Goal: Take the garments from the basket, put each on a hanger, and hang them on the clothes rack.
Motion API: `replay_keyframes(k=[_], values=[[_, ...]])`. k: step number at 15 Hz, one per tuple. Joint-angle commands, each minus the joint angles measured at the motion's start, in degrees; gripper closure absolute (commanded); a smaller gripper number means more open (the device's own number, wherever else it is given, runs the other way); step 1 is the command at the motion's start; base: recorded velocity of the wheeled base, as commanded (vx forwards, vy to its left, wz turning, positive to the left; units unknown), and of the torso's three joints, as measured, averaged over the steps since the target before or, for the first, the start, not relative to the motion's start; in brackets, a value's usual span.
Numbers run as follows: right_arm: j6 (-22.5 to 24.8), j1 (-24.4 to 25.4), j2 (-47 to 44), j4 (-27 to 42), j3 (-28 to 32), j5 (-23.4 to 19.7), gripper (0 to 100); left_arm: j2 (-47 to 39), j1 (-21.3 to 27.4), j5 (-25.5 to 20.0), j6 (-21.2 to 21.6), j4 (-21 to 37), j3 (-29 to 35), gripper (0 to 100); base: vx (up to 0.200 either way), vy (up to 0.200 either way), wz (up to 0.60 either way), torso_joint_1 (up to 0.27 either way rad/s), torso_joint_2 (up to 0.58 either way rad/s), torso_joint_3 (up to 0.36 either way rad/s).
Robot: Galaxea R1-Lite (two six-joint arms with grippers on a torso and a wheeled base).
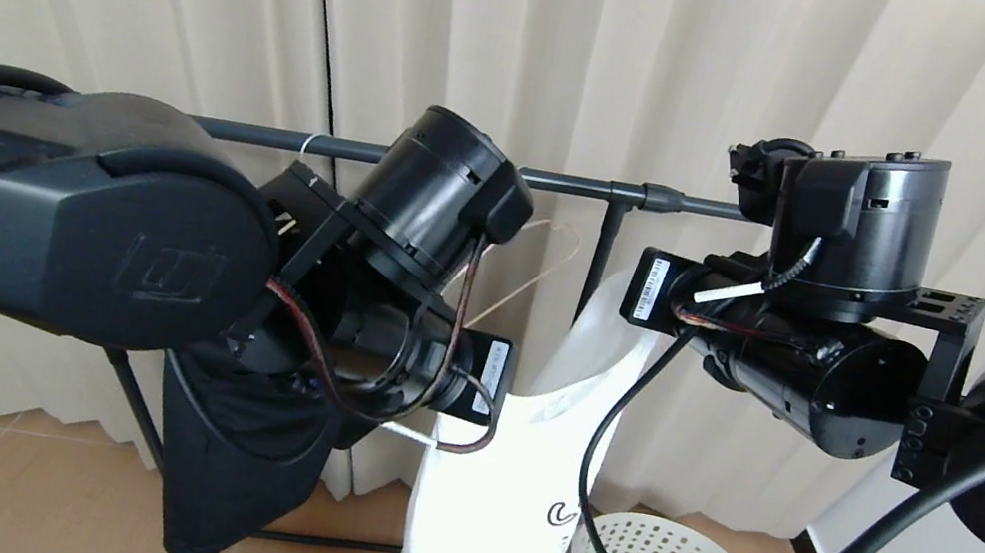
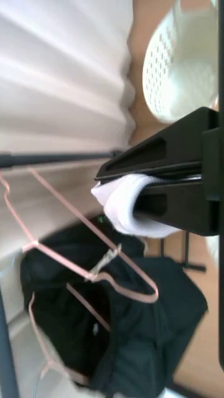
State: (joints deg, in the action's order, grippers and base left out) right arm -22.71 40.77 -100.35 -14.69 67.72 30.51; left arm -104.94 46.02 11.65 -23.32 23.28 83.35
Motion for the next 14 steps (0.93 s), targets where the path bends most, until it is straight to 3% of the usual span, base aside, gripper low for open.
replay_keyframes(k=[1, 4, 10, 13, 14], values=[[1.5, 0.1, 1.2, 0.1, -2.1, 1.6, 100, -1.8, -2.2, 0.3, -0.1, -1.1, 2.0, 100, 0.000, 0.000, 0.00, 0.000, 0.00, 0.000], [4.2, 0.3, 0.9, 0.0, -3.4, 3.9, 100, -3.3, -4.7, 1.5, -0.2, -2.5, 5.2, 100, 0.000, 0.000, 0.00, 0.000, 0.00, 0.000], [7.1, 0.3, 2.5, -0.3, -6.5, 3.9, 100, -3.3, -5.8, 1.6, -0.2, -4.7, 10.4, 100, 0.000, 0.000, 0.00, 0.000, 0.00, 0.000], [8.0, 0.3, 3.0, -0.3, -7.5, 3.9, 100, -3.7, -5.8, 1.5, -0.2, -4.7, 17.1, 100, 0.000, 0.000, 0.00, 0.000, 0.00, 0.000], [8.5, 0.3, 3.2, -0.3, -8.2, 3.9, 0, -3.8, -5.8, 1.5, -0.1, -4.6, 18.8, 100, 0.000, 0.000, 0.00, 0.000, 0.00, 0.000]])
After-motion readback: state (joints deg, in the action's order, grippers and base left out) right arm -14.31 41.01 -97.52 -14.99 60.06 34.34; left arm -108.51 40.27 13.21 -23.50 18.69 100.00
